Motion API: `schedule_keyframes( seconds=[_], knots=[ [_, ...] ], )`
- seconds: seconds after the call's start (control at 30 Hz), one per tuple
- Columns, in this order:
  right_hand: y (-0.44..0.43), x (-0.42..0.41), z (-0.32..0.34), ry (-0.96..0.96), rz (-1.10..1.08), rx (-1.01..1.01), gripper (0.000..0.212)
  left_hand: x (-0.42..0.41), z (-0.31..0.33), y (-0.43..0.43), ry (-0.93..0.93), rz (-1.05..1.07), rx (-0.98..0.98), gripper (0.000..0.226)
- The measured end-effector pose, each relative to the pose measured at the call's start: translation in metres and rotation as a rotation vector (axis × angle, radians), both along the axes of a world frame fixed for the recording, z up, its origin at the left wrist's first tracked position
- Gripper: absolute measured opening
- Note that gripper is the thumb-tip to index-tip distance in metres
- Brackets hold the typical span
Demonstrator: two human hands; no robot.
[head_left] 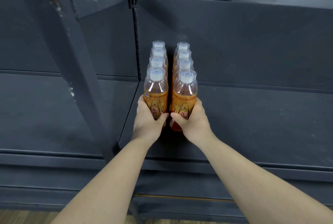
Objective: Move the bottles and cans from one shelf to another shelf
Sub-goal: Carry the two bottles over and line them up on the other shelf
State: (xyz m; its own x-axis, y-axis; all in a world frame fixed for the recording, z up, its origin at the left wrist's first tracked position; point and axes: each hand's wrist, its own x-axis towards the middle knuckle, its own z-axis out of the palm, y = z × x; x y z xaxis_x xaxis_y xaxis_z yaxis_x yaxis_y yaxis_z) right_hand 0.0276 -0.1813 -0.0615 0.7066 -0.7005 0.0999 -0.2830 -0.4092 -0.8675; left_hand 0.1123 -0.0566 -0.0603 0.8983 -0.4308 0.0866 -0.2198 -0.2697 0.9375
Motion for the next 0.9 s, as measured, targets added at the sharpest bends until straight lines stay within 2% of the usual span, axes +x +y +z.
schedule_keyframes(
  seconds=[0.43,0.57,0.67,0.77,0.9],
  knots=[
    [0.005,-0.003,0.009,0.016,0.026,0.109,0.084,-0.004,0.004,-0.002,-0.005,0.025,0.033,0.086],
    [0.005,-0.006,0.012,0.033,0.027,0.153,0.091,-0.004,0.007,0.001,0.004,0.049,0.059,0.091],
    [0.006,-0.016,0.012,0.060,0.019,0.162,0.106,-0.006,0.006,0.007,0.014,0.061,0.084,0.093],
    [0.009,-0.030,0.013,0.110,0.019,0.132,0.108,-0.011,0.004,0.013,0.034,0.069,0.116,0.095],
    [0.009,-0.048,0.013,0.237,0.024,-0.007,0.098,-0.020,0.001,0.013,0.032,0.075,0.150,0.085]
  ],
)
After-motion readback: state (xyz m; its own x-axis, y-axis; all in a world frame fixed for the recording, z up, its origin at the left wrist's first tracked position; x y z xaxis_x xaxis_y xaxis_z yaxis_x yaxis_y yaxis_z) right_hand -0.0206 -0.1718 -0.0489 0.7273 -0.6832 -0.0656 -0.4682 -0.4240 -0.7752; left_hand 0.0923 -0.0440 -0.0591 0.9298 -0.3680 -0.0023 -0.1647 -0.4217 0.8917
